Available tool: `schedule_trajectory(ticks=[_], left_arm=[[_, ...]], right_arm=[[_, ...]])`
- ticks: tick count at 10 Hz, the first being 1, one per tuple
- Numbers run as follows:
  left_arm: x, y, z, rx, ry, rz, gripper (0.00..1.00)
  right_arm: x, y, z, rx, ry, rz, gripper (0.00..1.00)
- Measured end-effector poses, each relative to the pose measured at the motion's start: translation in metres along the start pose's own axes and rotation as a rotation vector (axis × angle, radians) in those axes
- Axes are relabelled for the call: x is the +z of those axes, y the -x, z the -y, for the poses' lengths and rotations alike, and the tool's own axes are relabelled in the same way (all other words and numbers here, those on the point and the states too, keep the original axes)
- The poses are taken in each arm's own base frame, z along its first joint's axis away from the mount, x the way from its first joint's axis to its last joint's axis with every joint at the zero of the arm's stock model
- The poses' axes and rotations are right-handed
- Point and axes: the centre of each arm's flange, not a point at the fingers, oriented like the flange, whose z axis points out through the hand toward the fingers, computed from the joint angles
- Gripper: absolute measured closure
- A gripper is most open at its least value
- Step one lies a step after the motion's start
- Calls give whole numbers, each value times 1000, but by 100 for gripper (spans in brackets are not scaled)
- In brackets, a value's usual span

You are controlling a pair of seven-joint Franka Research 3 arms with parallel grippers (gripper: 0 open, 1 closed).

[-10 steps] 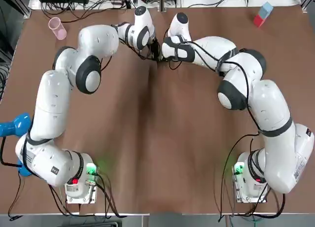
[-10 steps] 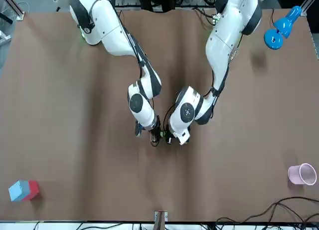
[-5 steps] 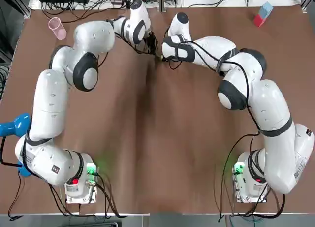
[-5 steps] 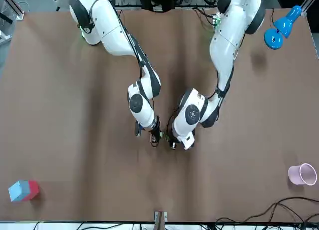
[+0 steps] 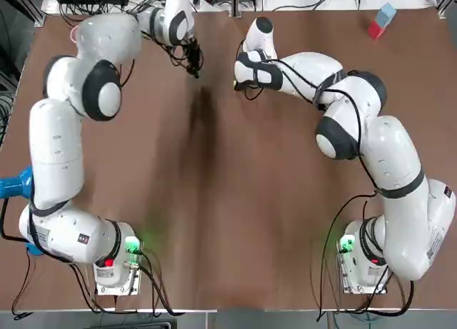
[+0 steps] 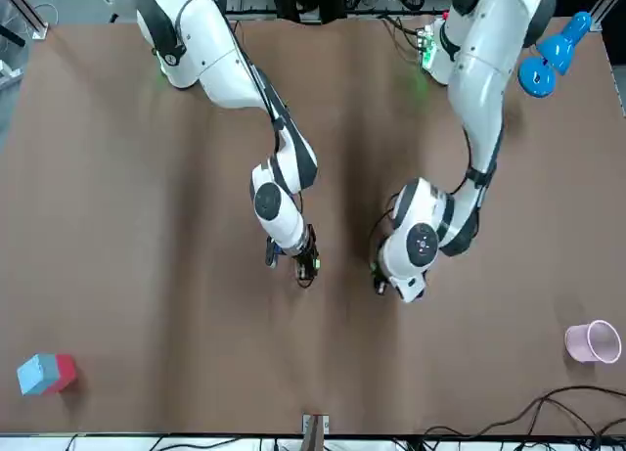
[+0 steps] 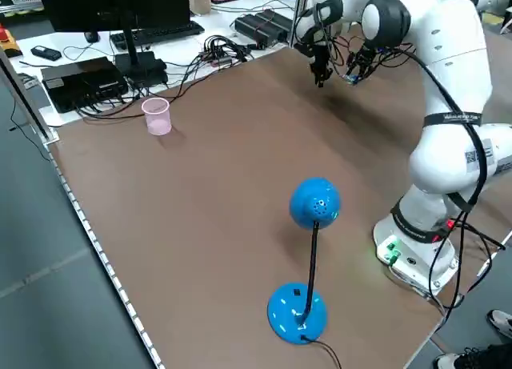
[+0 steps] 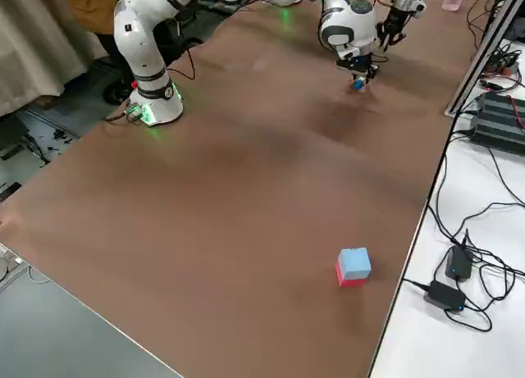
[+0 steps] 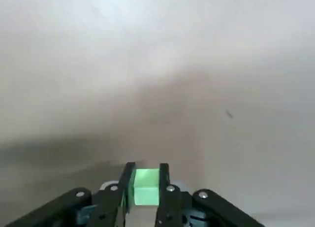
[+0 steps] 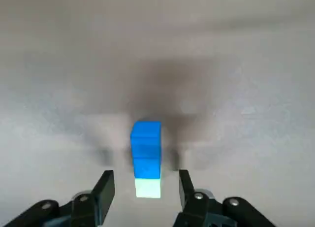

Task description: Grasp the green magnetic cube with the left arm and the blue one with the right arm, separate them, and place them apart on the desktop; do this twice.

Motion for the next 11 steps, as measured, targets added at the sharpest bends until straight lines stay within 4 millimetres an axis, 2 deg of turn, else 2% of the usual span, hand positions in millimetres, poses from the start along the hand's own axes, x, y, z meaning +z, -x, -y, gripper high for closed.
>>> schedule_trajectory(ticks=[2, 5, 6, 7, 9, 10, 11], left_arm=[[-12, -54, 26, 29, -34, -13, 77], [-24, -132, 48, -13, -48, 0, 77], [-28, -146, 52, -46, -46, 4, 77], [-27, -146, 59, -65, -54, 2, 77], [-22, -132, 68, -90, -39, 8, 77], [-27, -119, 62, -109, 9, 30, 77], [-40, -103, 51, -125, 78, 57, 77]], right_arm=[[-3, -2, 4, -3, -2, -1, 32], [-3, -17, 12, 12, 33, -26, 32], [-3, -23, 16, 13, 41, -32, 32], [-4, -27, 19, 11, 46, -35, 33], [-3, -30, 20, 5, 51, -38, 34], [-3, -30, 19, 5, 53, -38, 38], [-3, -30, 19, 5, 54, -39, 39]])
